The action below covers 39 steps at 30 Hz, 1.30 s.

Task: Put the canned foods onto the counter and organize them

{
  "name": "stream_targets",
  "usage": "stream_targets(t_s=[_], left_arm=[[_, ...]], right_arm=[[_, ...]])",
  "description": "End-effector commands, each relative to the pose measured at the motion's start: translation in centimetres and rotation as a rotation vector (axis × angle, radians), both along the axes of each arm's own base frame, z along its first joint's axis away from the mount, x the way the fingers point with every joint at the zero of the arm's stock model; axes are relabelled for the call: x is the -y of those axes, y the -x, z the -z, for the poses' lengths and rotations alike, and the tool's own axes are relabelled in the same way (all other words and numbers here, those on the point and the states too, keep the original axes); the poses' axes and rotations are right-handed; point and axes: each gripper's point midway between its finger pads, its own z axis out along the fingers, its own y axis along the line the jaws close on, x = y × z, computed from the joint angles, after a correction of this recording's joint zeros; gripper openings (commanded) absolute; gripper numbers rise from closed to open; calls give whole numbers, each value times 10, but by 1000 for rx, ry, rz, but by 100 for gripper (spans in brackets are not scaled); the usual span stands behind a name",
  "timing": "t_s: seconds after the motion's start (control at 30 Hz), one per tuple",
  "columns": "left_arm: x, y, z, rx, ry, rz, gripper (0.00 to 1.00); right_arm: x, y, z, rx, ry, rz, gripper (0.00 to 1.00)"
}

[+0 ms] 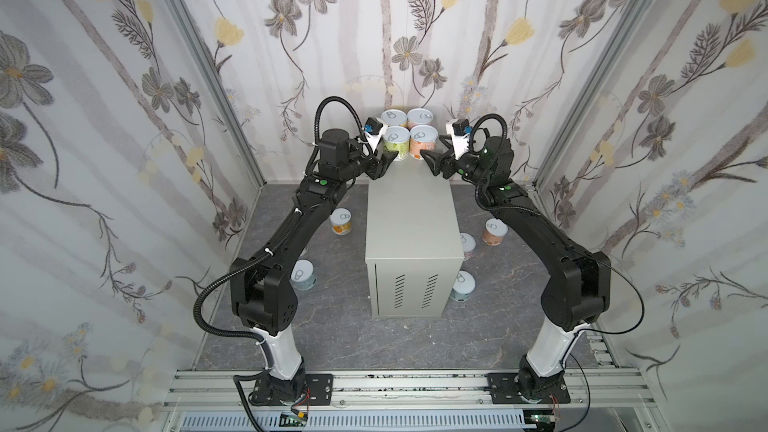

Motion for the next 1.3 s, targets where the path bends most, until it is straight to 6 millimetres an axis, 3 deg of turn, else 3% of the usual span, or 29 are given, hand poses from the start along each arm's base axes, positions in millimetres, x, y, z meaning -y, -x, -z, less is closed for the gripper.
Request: stream_targets(t_s=[0.0,0.3,0.53,0.87,1.0,1.03,1.1,1.27], left_arm=[[3,3,-4,6,3,20,62],[0,2,-5,4,2,1,74],[-7,9,-15,32,7,-24,84],[-21,30,-34,84,21,-58,90],[-37,41,-43,107,34,-101,94],[-42,43,-44,110,36,-115,94],[-52,49,-48,126,45,-149,96],[-74,66,-58,168,61,-223,100]], right_arm=[[0,-2,-3,20,4,2,82],[-4,1,0,15,13,-25,84],[-3,7,-9,31,8,-35,89],[7,36,-35,62,8,-33,100],[26,50,-40,52,11,38,100],[37,60,-52,64,-3,66,100],[57,69,-52,38,-32,103,100],[120,91,-38,-38,-104,252,100]])
